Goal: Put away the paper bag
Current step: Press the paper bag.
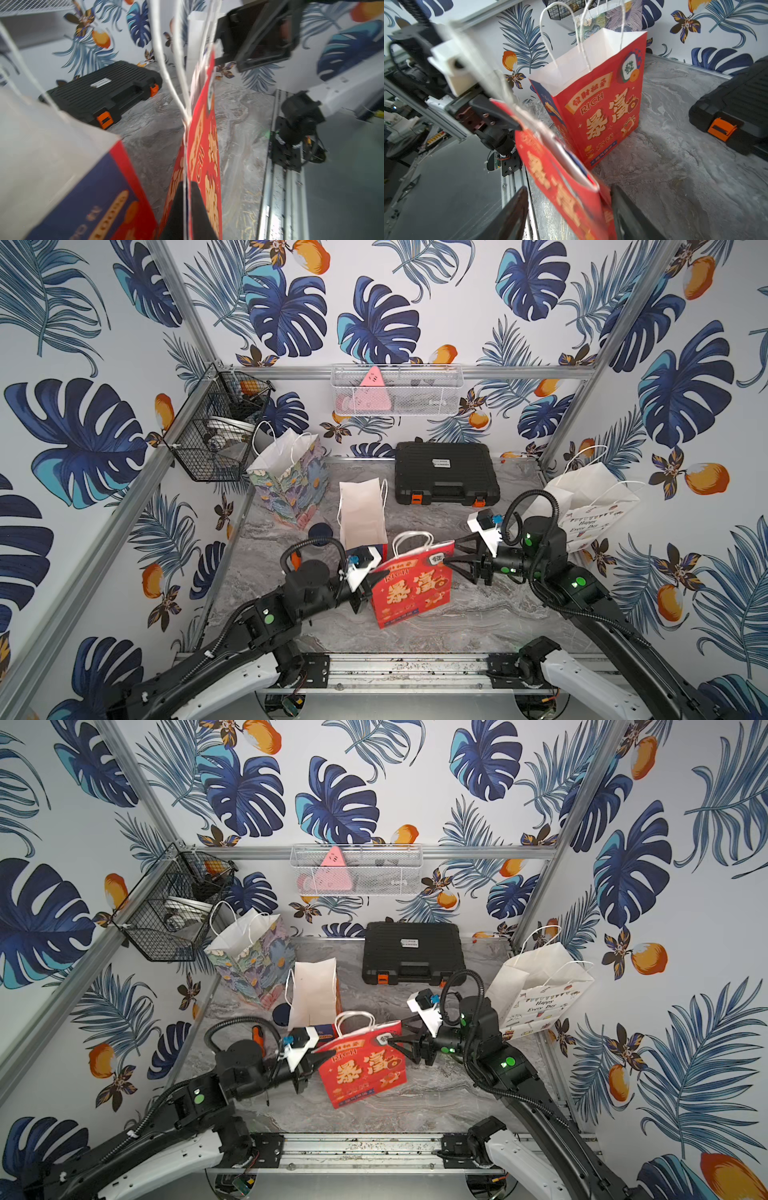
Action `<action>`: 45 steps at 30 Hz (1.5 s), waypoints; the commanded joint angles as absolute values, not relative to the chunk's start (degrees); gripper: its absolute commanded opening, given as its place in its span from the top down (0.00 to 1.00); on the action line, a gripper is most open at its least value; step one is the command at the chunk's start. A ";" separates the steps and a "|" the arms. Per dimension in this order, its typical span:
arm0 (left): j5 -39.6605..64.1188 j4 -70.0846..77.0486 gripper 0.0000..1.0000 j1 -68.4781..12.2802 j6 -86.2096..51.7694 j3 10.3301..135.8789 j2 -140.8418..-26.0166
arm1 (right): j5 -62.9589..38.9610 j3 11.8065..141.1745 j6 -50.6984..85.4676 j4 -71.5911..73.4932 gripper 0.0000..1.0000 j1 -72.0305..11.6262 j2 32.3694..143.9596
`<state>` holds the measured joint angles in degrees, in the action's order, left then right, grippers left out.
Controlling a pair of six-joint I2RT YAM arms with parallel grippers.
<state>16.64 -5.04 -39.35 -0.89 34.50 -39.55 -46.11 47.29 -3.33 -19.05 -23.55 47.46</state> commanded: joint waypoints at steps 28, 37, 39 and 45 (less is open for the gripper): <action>60.90 -0.09 1.00 -23.41 5.56 39.47 -50.89 | -65.53 48.60 -12.20 -17.17 0.08 -20.25 53.23; 60.49 -2.16 1.00 -24.17 6.10 39.88 -50.79 | -66.10 48.82 -14.41 -18.35 0.43 -22.14 53.98; 60.47 -1.68 1.00 -24.16 5.31 40.08 -51.11 | -66.06 48.61 -14.45 -18.37 0.48 -22.43 54.05; 60.04 -1.69 1.00 -24.17 3.97 41.09 -52.03 | -66.71 47.99 -13.84 -16.94 0.79 -22.59 54.37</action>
<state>59.77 -2.57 -24.10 4.56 40.47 -51.90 -65.91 47.97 -12.73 -17.56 -22.46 54.13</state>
